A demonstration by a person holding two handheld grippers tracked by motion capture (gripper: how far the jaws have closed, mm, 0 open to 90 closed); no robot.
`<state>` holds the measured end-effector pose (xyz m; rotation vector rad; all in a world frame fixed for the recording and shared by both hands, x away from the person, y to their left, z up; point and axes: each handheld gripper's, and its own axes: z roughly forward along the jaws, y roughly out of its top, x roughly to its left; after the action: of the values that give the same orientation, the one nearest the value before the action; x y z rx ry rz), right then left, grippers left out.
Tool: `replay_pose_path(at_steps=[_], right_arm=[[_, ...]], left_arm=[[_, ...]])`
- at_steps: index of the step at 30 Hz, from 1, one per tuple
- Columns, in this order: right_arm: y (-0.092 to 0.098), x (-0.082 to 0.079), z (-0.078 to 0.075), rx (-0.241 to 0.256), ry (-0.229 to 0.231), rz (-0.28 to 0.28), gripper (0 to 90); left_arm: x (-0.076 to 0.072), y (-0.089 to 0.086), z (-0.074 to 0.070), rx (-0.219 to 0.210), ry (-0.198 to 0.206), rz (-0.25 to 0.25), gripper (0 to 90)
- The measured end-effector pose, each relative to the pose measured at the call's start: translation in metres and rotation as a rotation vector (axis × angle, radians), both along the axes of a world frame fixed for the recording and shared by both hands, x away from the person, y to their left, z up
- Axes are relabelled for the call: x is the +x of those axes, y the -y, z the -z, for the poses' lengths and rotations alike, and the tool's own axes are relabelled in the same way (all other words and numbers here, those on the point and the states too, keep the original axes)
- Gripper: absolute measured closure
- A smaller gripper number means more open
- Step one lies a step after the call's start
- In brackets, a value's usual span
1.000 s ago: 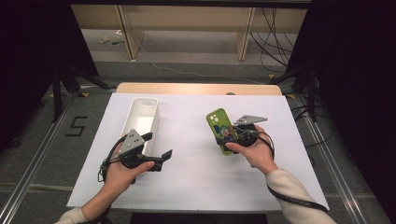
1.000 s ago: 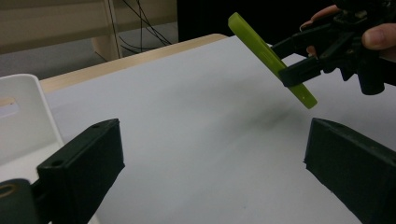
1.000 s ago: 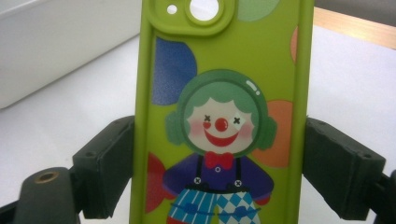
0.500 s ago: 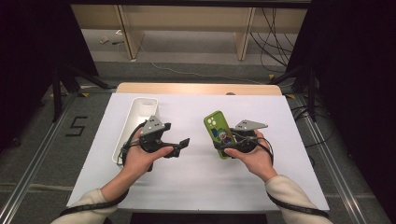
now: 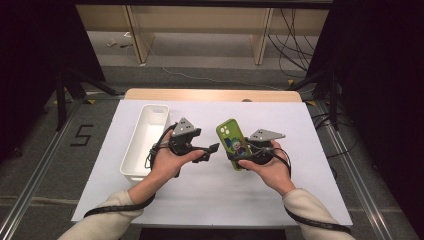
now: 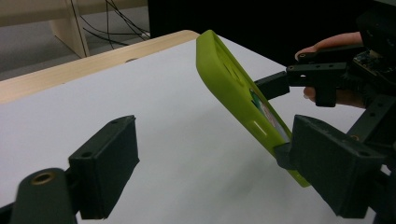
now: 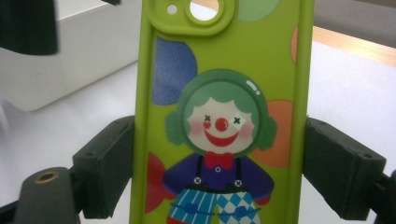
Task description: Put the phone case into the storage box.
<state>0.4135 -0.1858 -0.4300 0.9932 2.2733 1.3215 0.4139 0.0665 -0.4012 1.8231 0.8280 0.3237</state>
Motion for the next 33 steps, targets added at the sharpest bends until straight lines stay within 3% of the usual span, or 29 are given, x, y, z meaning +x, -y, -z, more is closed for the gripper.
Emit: replay_pose_path(at_steps=[6,9,17,20,25,33], right_arm=[[-0.002,-0.001,-0.002,0.008,0.008,-0.002,16.8],[-0.003,-0.001,-0.001,0.007,0.008,-0.008,16.8],[-0.005,-0.001,0.0,0.006,0.008,-0.015,16.8],[-0.006,-0.001,-0.001,0.006,0.011,-0.014,16.8],[-0.006,-0.001,0.0,0.005,0.016,-0.008,16.8],[-0.009,-0.002,-0.001,0.003,0.025,-0.01,16.8]], left_arm=[[0.006,0.009,0.004,-0.033,-0.043,0.001,20.6],[0.009,0.013,0.006,-0.033,-0.066,-0.014,27.1],[0.011,0.024,0.01,-0.069,-0.111,0.014,40.2],[0.013,0.026,0.012,-0.099,-0.14,0.017,48.4],[0.014,0.03,0.013,-0.119,-0.155,0.022,59.3],[0.015,0.033,0.015,-0.155,-0.18,0.021,65.2]])
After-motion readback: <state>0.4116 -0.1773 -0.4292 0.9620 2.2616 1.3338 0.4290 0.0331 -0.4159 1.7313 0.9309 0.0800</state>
